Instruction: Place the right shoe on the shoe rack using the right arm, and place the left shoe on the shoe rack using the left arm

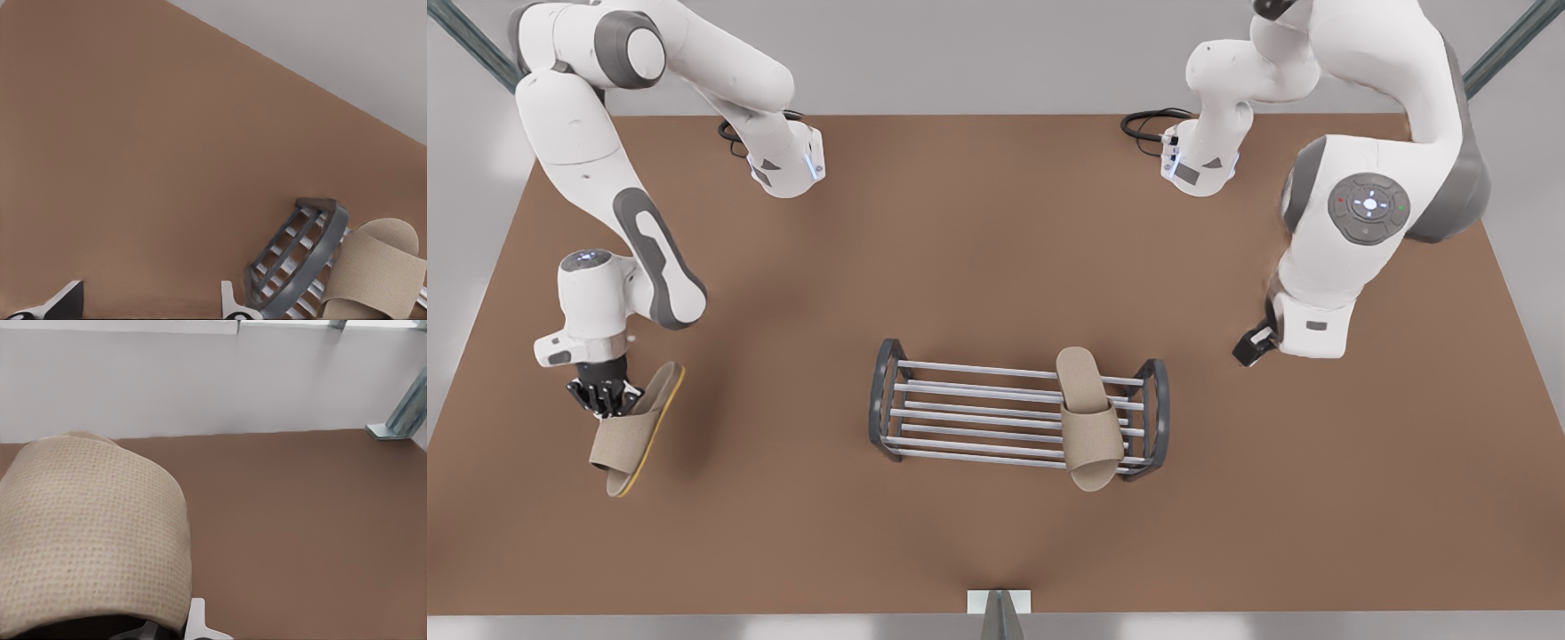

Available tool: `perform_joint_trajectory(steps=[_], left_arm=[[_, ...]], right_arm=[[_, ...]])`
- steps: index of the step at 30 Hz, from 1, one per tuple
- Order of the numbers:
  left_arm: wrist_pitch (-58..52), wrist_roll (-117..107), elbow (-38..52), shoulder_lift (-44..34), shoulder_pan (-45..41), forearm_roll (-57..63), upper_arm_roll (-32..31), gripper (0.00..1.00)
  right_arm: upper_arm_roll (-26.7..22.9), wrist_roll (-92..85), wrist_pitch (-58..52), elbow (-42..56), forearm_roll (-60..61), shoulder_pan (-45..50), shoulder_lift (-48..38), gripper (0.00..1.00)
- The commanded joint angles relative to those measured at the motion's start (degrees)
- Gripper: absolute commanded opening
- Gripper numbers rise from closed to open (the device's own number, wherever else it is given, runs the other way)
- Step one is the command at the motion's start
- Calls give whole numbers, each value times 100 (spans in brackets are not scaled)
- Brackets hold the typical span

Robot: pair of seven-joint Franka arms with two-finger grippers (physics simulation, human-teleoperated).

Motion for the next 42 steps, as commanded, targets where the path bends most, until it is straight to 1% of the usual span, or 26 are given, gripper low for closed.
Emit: perform_joint_trajectory(steps=[1, 2, 3, 4, 6, 8, 10, 11, 13, 14, 15, 18, 22, 23, 24, 25, 27, 28, 29, 30, 31, 34, 38, 39, 40, 42], left_arm=[[-580, 4893, -572, -724, 108, -1368, 519, 100], [476, 4840, -1611, -1456, 232, -1368, 501, 100], [292, 4620, -1357, -1227, 223, -1368, 501, 100], [19, 4418, -1383, -1271, 240, -1359, 501, 100], [45, 4418, -1400, -1253, 188, -1105, 431, 100], [63, 4400, -1392, -1253, 196, -902, 378, 100], [71, 4392, -1383, -1253, 188, -902, 361, 100], [63, 4392, -1391, -1253, 188, -902, 361, 100], [212, 4392, -1418, -1139, 188, -902, 360, 100], [230, 4392, -1400, -1026, 188, -902, 361, 100], [299, 4392, -1391, -876, 188, -902, 360, 100], [458, 4400, -1189, -612, 170, -717, 360, 100], [1153, 4418, -1102, 30, 73, -682, 343, 100], [1144, 4418, -1101, -23, 82, -682, 343, 100], [837, 4409, -1146, -277, 135, -691, 334, 100], [318, 4488, -1031, -278, 170, -700, 352, 100], [160, 4427, -918, -287, 170, -700, 352, 100], [-385, 4479, -293, -14, 144, -700, 352, 100], [-447, 4436, -346, -32, 153, -709, 352, 100], [-456, 4409, -346, -32, 118, -700, 361, 100], [-403, 4409, -346, -23, 91, -682, 361, 100], [-218, 4418, -346, -5, 65, -515, 273, 100], [-218, 4418, -346, -5, 73, -506, 273, 100], [-210, 4427, -337, 21, 73, -471, 273, 100], [-192, 4427, -337, 30, 82, -445, 273, 100], [-210, 4444, -337, 12, 100, -445, 273, 100]], right_arm=[[-3, 523, -1274, 30, 16, -15, -350, 21], [-3, 532, -1739, 74, 16, -24, -614, 21], [-12, 602, -2232, 66, 16, -24, -983, 21], [-3, 716, -2794, 66, 16, -15, -1379, 21], [5, 936, -3752, 66, 25, 46, -2099, 21], [102, 1200, -4271, 74, 16, 73, -2486, 21], [330, 1753, -5027, 426, -80, 90, -2636, 21], [454, 2104, -5501, 742, -238, 90, -2636, 21], [1006, 3404, -6160, 1392, -1108, 99, -2469, 21], [1314, 3905, -6223, 1515, -1240, 108, -2417, 21], [1446, 4117, -6240, 1568, -1249, 134, -2381, 21], [1456, 5497, -6926, 2483, -2058, 1004, -1819, 21], [1447, 6877, -7479, 3431, -2480, 1918, -1239, 21], [1447, 7220, -7725, 3739, -2497, 2155, -1063, 21], [1447, 7527, -7813, 3932, -2576, 2349, -923, 21], [1394, 7782, -7822, 4073, -2664, 2516, -773, 21], [1368, 8230, -8086, 4670, -2998, 2788, -343, 21], [1368, 8547, -8332, 5119, -3270, 2973, -17, 21], [1184, 8916, -8507, 5391, -3473, 3297, 194, 21], [771, 8987, -8727, 5716, -3491, 3736, 247, 21], [612, 9285, -8728, 5814, -3491, 3948, 264, 21], [-222, 9962, -8973, 6613, -3491, 4994, 756, 21], [-302, 10367, -9000, 6886, -3473, 5451, 985, 21], [-636, 10454, -9000, 6930, -3464, 5811, 1090, 21], [-777, 10472, -8991, 7132, -3464, 5970, 1222, 21], [-786, 10542, -8903, 7325, -3464, 6040, 1433, 21]])
